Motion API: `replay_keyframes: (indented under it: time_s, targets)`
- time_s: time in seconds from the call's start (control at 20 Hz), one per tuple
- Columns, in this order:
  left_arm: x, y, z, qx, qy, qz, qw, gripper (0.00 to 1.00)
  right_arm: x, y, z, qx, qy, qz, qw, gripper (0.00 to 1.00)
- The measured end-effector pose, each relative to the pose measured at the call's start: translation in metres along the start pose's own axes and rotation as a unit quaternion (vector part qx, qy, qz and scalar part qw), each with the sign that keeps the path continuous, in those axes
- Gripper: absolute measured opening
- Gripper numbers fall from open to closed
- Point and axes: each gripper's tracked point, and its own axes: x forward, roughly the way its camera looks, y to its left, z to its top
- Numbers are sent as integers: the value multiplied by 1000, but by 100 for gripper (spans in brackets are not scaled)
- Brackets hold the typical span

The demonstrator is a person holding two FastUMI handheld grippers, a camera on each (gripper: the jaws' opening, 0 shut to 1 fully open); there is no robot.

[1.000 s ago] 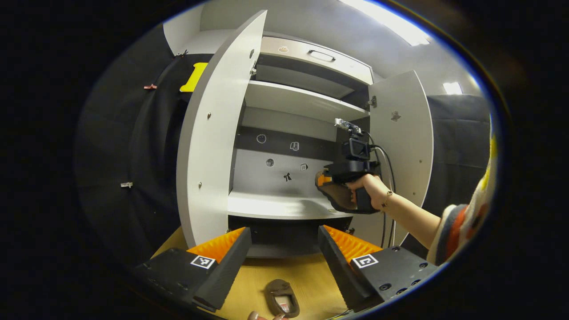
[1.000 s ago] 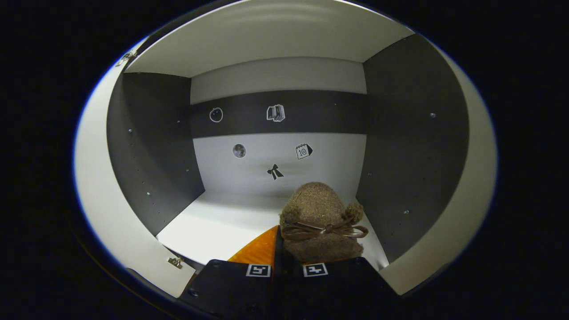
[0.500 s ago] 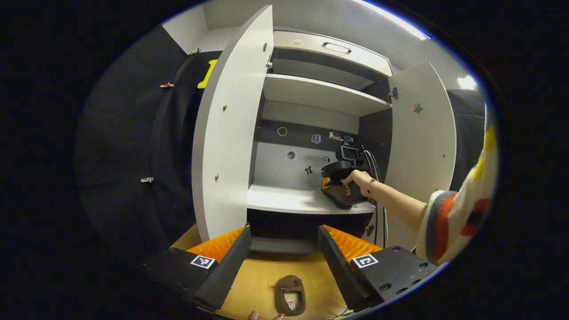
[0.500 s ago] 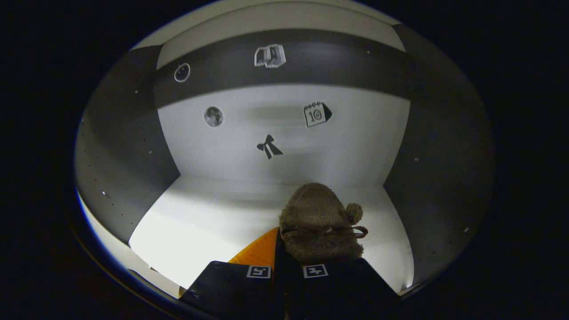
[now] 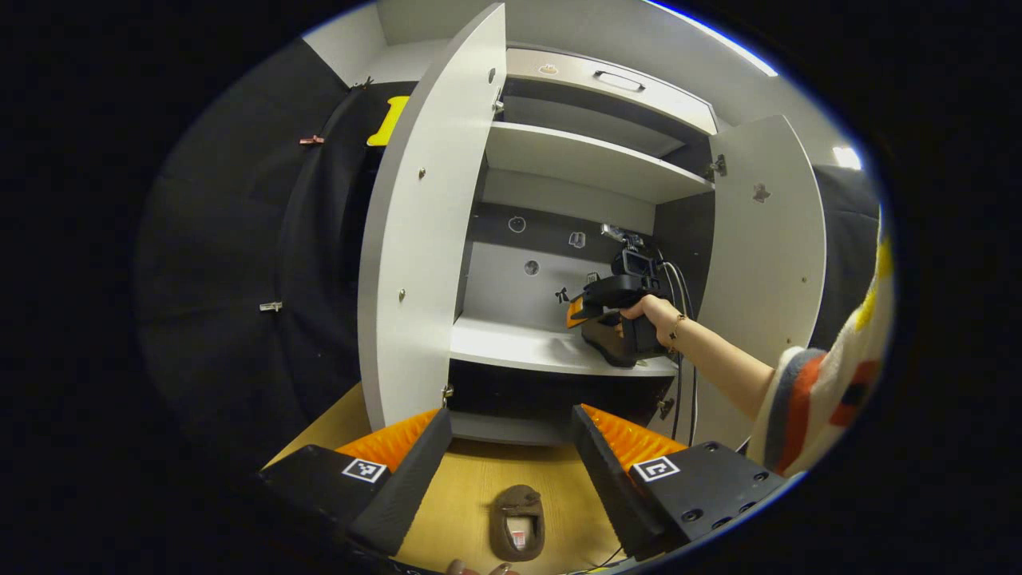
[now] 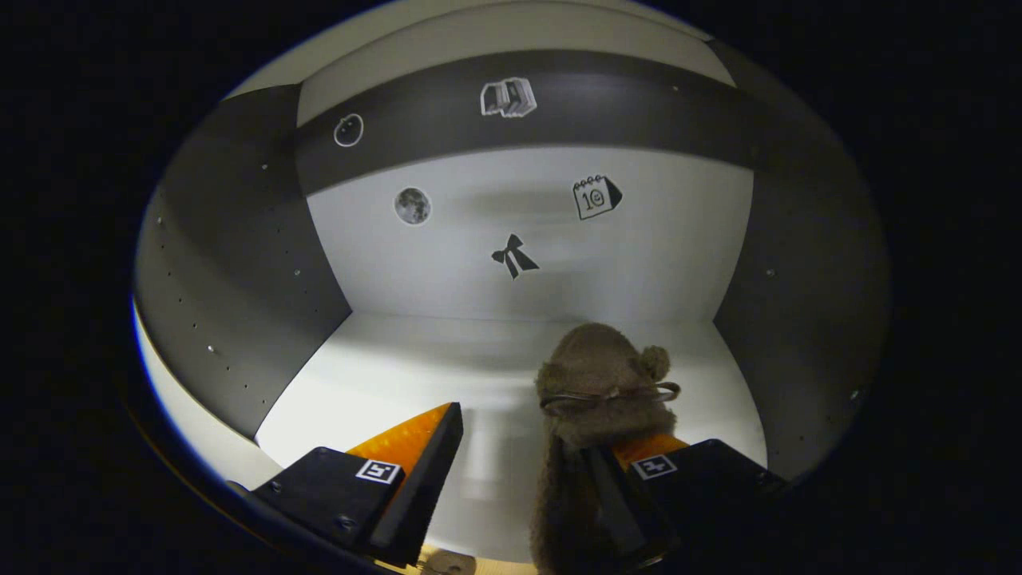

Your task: Grab one shoe with the right hand and put it into the shoe cabinet, grab the other shoe with the left hand and put it into the shoe cabinet; then close the right door with the right hand and the left door with the left hand.

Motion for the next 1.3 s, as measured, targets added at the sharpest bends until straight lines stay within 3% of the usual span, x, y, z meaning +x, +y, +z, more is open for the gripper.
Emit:
replay_keyframes:
  time_s: [0.05, 0.1, 0.2, 0.35, 0.5, 0.7, 0.95, 1.3]
  targets:
    - [-2, 0, 2, 2, -1, -4, 1000, 96, -13, 2, 3, 2, -11, 6, 1000, 98]
    - [-3, -1, 2, 3, -3, -9, 1000, 96, -27, 2, 6, -1, -26, 8, 1000, 100]
    - [-6, -5, 4, 2, -8, -26, 1000, 96, -64, 5, 20, -9, -67, 19, 998, 100]
    - [-8, -16, 0, 5, -9, -60, 998, 96, -137, 11, 56, -15, -168, 34, 985, 99]
    - [-8, -29, -14, 13, -5, -92, 996, 96, -204, 16, 57, -29, -232, 43, 971, 98]
    - [-4, -40, -54, 15, 15, -130, 991, 96, -265, 25, 16, -52, -281, 50, 957, 99]
    - [9, -39, -132, 26, 60, -140, 988, 96, -312, 36, -59, -91, -314, 49, 944, 98]
    - [51, -19, -261, 18, 119, -110, 987, 96, -310, 7, -151, -64, -285, 18, 956, 98]
